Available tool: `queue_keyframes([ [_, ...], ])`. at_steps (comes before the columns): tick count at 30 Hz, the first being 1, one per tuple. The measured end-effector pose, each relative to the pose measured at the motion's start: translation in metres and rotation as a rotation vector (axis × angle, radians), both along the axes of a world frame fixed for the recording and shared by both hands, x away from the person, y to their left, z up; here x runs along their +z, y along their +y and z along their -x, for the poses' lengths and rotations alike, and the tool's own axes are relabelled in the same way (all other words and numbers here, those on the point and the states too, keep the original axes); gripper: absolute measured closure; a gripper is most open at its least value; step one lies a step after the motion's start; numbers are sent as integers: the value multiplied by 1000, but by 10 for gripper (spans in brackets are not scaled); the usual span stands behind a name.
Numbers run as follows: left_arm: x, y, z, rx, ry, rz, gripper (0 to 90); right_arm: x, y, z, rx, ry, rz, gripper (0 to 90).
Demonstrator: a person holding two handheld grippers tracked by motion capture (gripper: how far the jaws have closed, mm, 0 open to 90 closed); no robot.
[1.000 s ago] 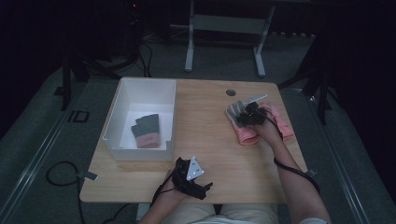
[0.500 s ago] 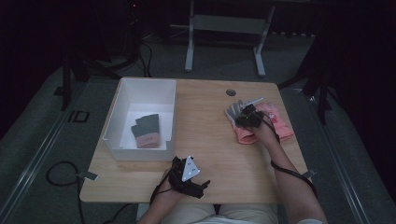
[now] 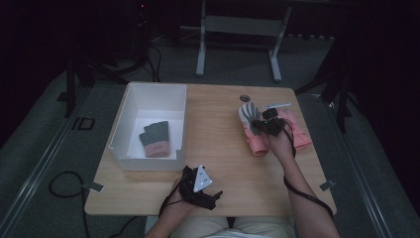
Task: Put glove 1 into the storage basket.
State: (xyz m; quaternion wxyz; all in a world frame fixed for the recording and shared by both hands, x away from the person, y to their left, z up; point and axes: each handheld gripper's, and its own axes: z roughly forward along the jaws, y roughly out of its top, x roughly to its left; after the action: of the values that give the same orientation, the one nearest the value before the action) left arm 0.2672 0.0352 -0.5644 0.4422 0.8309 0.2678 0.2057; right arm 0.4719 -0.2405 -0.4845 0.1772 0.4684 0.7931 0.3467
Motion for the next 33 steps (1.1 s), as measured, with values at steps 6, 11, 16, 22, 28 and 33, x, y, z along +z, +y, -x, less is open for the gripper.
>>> queue_keyframes([
  [6, 2, 2, 0, 7, -10, 15, 5, 31, 13, 42, -63, -63, -44, 886],
  [11, 2, 2, 0, 9, -12, 17, 5, 46, 23, 73, -85, -85, -58, 885],
  [16, 1, 2, 0, 2, -25, 5, 5, 43, 29, 95, -119, -79, -85, 886],
  [22, 1, 2, -1, 1, -19, 24, 5, 17, 40, 108, -130, -50, -48, 886],
  [28, 0, 2, -1, 6, -21, 30, 5, -15, 51, 102, -134, 33, -52, 885],
  [33, -2, -1, -1, -9, -11, 22, 5, -29, 60, 95, -129, 55, -50, 885],
])
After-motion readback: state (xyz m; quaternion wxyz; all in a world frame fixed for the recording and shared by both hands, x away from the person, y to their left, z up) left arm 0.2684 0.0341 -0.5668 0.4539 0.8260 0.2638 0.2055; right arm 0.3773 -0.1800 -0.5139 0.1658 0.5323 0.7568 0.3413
